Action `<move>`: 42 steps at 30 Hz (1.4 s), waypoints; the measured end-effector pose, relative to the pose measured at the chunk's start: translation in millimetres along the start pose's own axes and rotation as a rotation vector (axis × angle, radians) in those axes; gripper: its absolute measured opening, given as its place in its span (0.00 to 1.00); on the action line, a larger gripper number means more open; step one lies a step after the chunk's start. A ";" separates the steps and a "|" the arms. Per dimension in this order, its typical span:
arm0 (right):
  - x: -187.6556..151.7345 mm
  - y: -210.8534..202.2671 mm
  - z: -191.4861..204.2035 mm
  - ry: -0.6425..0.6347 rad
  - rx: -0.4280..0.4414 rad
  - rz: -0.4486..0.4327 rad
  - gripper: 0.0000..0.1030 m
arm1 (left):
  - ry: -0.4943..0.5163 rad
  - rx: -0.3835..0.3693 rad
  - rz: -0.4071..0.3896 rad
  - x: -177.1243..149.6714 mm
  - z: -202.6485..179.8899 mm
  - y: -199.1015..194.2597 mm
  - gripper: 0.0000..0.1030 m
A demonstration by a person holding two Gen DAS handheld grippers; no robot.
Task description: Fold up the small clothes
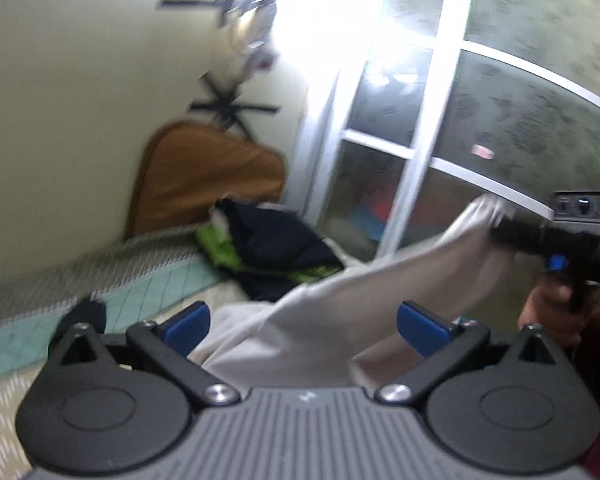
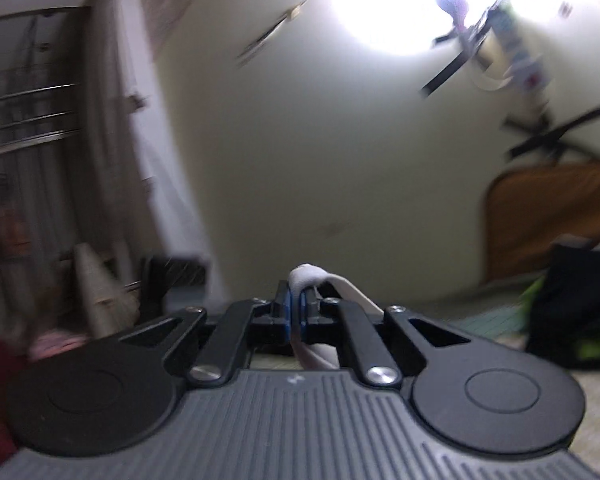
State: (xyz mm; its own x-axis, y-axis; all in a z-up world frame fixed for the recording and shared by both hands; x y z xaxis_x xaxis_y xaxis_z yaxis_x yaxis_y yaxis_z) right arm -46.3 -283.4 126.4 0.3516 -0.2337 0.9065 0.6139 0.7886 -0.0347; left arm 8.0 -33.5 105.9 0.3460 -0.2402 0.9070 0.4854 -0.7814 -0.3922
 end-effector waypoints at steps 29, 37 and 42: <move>-3.9 -7.1 -20.2 0.082 -0.054 0.055 0.50 | -0.110 0.407 -0.237 -77.9 -11.5 -194.7 0.07; -15.8 76.5 -41.6 -0.146 -0.262 0.262 0.50 | -0.252 0.632 -0.278 -114.2 2.3 -258.7 0.07; -23.2 135.5 -46.5 -0.276 -0.254 0.385 0.53 | -0.271 0.653 -0.273 -117.7 7.1 -265.1 0.07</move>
State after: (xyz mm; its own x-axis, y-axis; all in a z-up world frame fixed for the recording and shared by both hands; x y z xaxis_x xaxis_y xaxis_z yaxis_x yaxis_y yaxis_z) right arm 61.6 -197.6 81.0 0.4071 0.2304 0.8839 0.6409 0.6174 -0.4561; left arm -155.7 206.0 102.0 0.2896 0.1293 0.9484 0.9298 -0.2730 -0.2467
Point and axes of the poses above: each gripper's, at about its wrist camera, not at the fingertips, and y roughly the way its jaws point, z to its left, x to its top, the point moved 3 cm from there along y, roughly the way its jaws point, and after that the axes turned 3 degrees about y, right-handed, at the moved point
